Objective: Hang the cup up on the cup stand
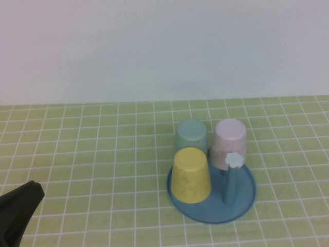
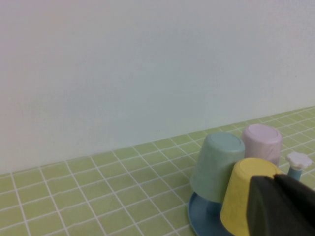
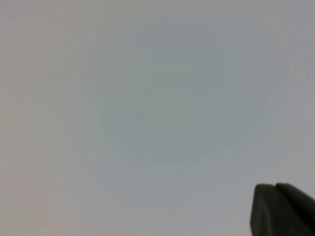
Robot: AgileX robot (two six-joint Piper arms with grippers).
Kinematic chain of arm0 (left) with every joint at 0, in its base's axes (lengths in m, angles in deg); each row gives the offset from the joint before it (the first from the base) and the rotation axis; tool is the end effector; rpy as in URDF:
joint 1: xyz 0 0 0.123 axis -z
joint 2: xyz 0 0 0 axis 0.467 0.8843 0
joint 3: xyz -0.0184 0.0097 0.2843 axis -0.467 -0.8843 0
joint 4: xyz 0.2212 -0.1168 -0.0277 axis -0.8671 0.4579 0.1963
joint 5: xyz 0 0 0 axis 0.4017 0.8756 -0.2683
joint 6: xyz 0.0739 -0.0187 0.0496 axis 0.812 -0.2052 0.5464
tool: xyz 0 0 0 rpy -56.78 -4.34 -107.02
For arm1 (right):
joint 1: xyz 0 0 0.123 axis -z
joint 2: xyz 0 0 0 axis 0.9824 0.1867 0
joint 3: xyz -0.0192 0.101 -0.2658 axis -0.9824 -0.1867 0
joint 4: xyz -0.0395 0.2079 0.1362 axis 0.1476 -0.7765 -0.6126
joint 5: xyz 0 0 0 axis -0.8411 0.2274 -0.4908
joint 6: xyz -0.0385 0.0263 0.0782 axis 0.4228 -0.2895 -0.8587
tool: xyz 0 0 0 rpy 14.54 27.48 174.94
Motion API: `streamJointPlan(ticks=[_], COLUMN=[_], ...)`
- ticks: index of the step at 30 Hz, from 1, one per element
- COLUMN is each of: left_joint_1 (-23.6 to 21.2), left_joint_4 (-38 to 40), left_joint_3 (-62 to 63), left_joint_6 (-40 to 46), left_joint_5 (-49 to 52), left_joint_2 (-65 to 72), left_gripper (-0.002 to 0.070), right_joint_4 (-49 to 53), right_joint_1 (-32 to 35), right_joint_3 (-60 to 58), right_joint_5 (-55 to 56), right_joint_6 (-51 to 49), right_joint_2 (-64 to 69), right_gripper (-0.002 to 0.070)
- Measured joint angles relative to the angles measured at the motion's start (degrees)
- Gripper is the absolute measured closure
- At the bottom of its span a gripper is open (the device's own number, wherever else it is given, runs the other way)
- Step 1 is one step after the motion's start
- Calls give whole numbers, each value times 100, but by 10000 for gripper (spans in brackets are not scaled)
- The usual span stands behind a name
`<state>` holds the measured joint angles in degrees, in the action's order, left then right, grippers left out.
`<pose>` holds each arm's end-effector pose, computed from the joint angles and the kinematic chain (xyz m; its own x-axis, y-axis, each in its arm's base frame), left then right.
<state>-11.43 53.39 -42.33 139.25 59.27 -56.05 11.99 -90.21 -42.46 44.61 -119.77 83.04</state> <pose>0.0818 -0.0441 0.2934 -0.0876 -0.0813 -0.9928 0.4706 0.8751 -0.1132 0.0382 0.0186 0.3206 0.4266 -0.1137 -0.8972 -0.2199 0.9493 -0.2248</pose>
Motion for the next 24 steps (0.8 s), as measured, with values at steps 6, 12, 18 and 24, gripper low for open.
streamJointPlan(ticks=[6,12,18,24], left_joint_1=[0,0,0,-499], left_joint_4=[0,0,0,0], left_joint_3=[0,0,0,0], left_joint_6=[0,0,0,0], left_joint_5=[11,10,10,263], left_joint_2=[0,0,0,-48], left_gripper=[675,675,675,675], right_joint_4=[-391,-1446,-1907,-2392], right_joint_1=[0,0,0,0], right_joint_3=[0,0,-191,-1113], right_joint_5=[-446,-1239,-1519,-1522], right_joint_6=[251,964,1505,1559], right_joint_2=[-93,-116,-116,-165], right_gripper=[678,678,678,678])
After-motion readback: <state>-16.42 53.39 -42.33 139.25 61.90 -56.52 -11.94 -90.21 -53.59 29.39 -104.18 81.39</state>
